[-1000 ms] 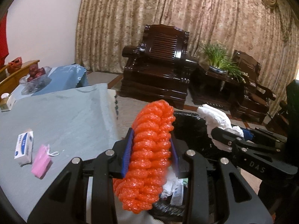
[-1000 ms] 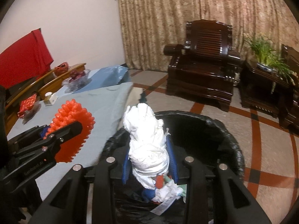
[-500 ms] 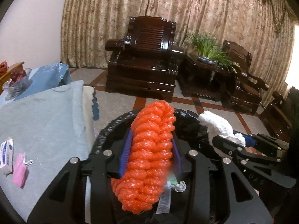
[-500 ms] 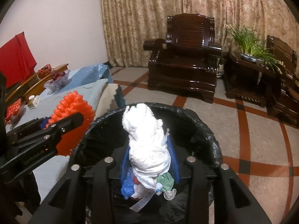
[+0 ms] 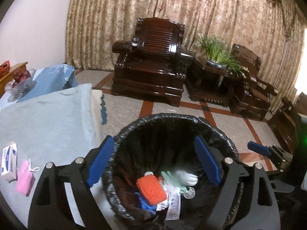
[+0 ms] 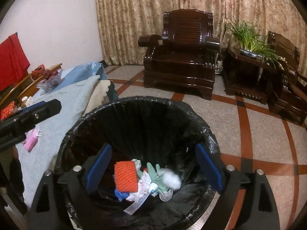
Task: Collect trash
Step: 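Open both tools over the bin to drop the mesh and tissue, then move both open tools back over the table toward the box and pink mask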
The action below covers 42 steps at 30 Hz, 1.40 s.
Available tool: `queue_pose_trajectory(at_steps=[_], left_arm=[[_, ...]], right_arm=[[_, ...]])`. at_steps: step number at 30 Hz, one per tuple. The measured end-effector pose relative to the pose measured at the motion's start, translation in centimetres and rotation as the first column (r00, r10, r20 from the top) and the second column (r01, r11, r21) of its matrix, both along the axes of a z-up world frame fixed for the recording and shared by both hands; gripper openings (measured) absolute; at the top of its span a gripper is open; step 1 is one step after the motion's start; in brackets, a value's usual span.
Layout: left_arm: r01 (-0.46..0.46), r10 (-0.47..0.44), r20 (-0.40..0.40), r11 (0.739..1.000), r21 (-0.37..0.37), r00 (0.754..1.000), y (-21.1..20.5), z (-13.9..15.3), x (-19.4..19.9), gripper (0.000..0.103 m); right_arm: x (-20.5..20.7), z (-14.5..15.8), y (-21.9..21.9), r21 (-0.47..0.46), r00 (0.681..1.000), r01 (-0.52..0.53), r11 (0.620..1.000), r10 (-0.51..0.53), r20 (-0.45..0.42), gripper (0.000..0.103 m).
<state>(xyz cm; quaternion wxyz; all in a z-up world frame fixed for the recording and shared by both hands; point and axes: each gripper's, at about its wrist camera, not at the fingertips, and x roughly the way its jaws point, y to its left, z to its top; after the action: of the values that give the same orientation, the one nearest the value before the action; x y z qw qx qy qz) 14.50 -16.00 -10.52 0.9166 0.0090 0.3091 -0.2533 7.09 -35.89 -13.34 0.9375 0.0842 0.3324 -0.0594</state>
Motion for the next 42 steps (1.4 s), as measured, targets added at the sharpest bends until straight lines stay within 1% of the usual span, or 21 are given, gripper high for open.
queue_pose_trajectory(at_steps=[4, 10, 16, 22, 27, 32, 37, 42], left_arm=[[-0.037, 0.037, 0.027, 0.999, -0.007, 0.999, 2.3, 1.2, -0.5, 0.089], [-0.112, 0.112, 0.061, 0.994, -0.010, 0.992, 6.4, 2.8, -1.6, 0.090], [-0.208, 0.208, 0.088, 0.978, 0.000, 0.974, 11.4, 3.6, -2.8, 0.091], [-0.314, 0.311, 0.095, 0.949, 0.011, 0.945, 16.7, 4.0, -3.3, 0.091], [-0.391, 0.388, 0.090, 0.920, 0.019, 0.917, 21.2, 3.9, -3.9, 0.091], [-0.453, 0.449, 0.083, 0.891, 0.030, 0.890, 24.8, 3.2, -4.3, 0.091], [-0.510, 0.507, 0.065, 0.859, 0.043, 0.860, 28.1, 1.9, -4.5, 0.091], [-0.542, 0.540, 0.053, 0.838, 0.063, 0.840, 30.5, 0.5, -4.4, 0.091]], right_arm=[[-0.1, 1.1, 1.2, -0.016, 0.999, -0.023, 1.000, 0.023, 0.027, 0.096], [0.3, 2.8, 4.0, -0.015, 0.994, -0.085, 0.996, 0.085, 0.069, 0.097], [1.2, 3.8, 7.4, -0.019, 0.982, -0.163, 0.987, 0.164, 0.090, 0.097], [2.2, 4.2, 11.5, -0.027, 0.965, -0.243, 0.970, 0.245, 0.096, 0.097], [3.3, 4.2, 15.1, -0.022, 0.948, -0.304, 0.952, 0.304, 0.098, 0.097], [4.5, 4.1, 19.2, -0.024, 0.924, -0.367, 0.930, 0.367, 0.102, 0.097], [5.9, 3.3, 22.9, -0.008, 0.911, -0.404, 0.915, 0.403, 0.090, 0.097], [6.8, 2.2, 26.0, -0.004, 0.898, -0.435, 0.901, 0.434, 0.074, 0.097]])
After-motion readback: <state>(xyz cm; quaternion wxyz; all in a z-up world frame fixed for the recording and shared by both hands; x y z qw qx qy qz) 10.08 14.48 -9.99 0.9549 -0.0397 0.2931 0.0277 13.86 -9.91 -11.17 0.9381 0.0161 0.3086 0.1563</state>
